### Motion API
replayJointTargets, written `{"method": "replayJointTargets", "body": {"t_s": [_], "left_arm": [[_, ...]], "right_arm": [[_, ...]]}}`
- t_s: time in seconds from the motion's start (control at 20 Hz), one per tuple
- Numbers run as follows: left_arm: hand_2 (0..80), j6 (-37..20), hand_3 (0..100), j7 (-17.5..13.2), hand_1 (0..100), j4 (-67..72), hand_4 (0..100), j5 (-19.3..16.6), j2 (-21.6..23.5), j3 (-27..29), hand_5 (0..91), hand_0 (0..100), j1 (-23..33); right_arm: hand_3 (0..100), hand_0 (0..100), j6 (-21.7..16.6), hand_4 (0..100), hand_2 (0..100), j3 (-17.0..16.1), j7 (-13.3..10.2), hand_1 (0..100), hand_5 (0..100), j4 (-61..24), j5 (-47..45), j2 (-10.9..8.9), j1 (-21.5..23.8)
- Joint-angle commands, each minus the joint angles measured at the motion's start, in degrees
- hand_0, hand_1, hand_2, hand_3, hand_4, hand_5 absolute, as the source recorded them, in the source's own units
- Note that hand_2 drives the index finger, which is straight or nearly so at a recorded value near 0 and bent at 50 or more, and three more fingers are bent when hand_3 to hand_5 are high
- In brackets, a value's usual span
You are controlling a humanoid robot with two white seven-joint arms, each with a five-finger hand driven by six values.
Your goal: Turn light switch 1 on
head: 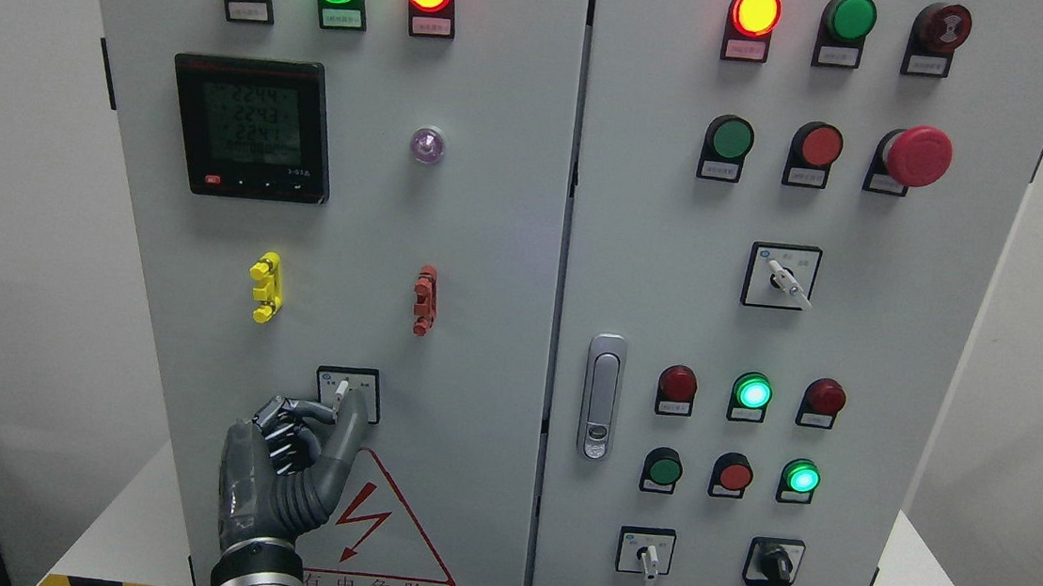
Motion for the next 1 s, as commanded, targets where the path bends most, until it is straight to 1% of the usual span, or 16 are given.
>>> {"method": "replayJointTargets", "body": {"t_s": [0.0,0.45,0.7,0.95], "left_arm": [[61.2,0.0,100,0.0,56,0.1,100,0.0,0.0,0.0,87.4,28,0.0],[61.2,0.0,100,-0.1,52,0.1,100,0.1,0.0,0.0,87.4,34,0.1],[61.3,0.0,100,-0.1,50,0.1,100,0.1,-0.1,-0.1,87.4,39,0.1],[61.3,0.0,100,-0.1,48,0.2,100,0.1,-0.1,-0.2,87.4,41,0.0]], "right_arm": [[0,5,0.0,0,0,0.0,0.0,0,0,0.0,0.0,0.00,0.0],[0,5,0.0,0,0,0.0,0.0,0,0,0.0,0.0,0.00,0.0],[0,5,0.0,0,0,0.0,0.0,0,0,0.0,0.0,0.00,0.0],[0,5,0.0,0,0,0.0,0.0,0,0,0.0,0.0,0.00,0.0]]}}
